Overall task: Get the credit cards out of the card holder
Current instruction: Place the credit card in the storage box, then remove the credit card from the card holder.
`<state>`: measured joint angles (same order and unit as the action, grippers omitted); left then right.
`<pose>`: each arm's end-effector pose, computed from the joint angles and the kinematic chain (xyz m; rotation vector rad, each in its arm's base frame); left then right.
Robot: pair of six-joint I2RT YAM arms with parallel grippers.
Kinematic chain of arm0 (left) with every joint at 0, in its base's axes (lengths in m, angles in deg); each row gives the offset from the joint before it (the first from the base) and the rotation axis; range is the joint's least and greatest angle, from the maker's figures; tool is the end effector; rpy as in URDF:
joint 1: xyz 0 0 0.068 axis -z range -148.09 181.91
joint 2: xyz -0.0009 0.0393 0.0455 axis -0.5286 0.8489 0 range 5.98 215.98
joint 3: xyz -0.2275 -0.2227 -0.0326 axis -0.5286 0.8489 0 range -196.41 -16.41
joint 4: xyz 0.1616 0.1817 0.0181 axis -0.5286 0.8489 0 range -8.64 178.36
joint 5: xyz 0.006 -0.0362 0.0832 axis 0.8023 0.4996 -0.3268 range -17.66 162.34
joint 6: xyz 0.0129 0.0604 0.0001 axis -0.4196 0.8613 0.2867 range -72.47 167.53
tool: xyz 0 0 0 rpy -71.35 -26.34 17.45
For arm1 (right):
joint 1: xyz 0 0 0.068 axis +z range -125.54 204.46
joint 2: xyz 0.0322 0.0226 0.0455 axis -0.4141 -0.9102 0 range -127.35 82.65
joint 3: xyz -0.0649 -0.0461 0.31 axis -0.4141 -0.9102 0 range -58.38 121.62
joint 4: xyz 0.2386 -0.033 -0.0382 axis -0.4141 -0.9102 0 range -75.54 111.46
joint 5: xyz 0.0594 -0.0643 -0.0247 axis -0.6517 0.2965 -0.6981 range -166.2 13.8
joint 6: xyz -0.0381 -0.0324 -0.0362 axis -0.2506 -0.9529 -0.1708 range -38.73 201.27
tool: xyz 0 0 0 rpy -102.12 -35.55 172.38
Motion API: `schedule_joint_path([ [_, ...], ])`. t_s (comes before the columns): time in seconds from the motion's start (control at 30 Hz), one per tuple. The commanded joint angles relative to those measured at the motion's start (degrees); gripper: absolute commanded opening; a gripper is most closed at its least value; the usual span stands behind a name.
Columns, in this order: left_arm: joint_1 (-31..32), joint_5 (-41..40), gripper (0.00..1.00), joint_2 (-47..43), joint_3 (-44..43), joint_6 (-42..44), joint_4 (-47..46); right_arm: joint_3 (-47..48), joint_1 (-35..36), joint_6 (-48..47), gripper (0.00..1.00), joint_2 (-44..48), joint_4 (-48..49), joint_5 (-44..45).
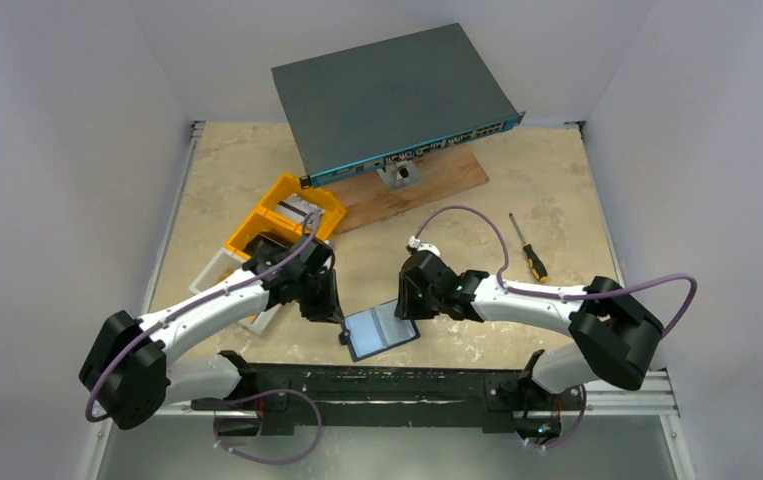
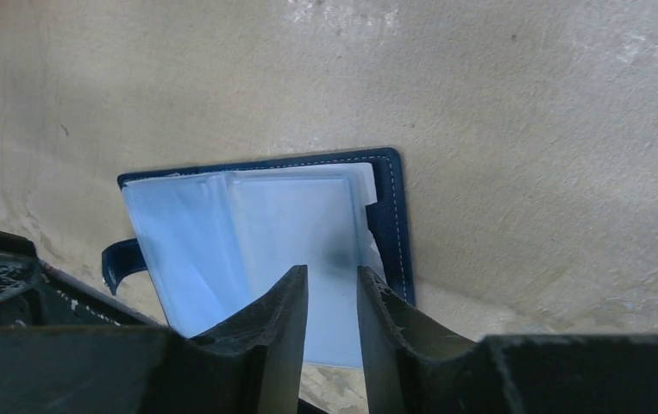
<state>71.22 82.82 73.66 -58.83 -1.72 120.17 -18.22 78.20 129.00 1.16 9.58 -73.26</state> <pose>0.1368 -0.1230 0.2526 -0.1886 2.8669 -0.6500 0.1531 0.2045 0.2219 -0.1154 2.6231 0.6335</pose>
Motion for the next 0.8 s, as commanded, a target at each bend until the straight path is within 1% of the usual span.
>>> schedule_joint_path([
  [0.0,0.77,1.85,0.13,2.72,2.94,-1.73,-7.59,0.29,0.42,2.27,0.25,-0.53,-0.68,2.33],
  [0.13,1.48,3.31,0.06,6.02,4.43,-1.79,-11.85,-0.03,0.54,2.55,0.19,-1.96,-0.75,1.73],
  [0.3,2.82,3.77,0.0,12.47,4.08,-1.68,-14.58,-0.06,0.8,2.7,0.14,-3.09,-1.31,1.59],
  [0.43,3.21,2.86,0.0,16.51,2.66,-1.62,-14.36,-0.08,1.38,2.98,0.1,-3.77,-1.35,0.76],
  [0.6,3.2,2.67,0.0,20.71,0.89,-0.82,-14.72,0.97,3.02,2.9,0.1,-4.33,-0.15,-0.68],
  [0.77,3.2,2.2,0.0,22.43,-0.52,0.12,-14.2,1.95,3.81,2.97,0.1,-5.37,1.7,-2.67],
])
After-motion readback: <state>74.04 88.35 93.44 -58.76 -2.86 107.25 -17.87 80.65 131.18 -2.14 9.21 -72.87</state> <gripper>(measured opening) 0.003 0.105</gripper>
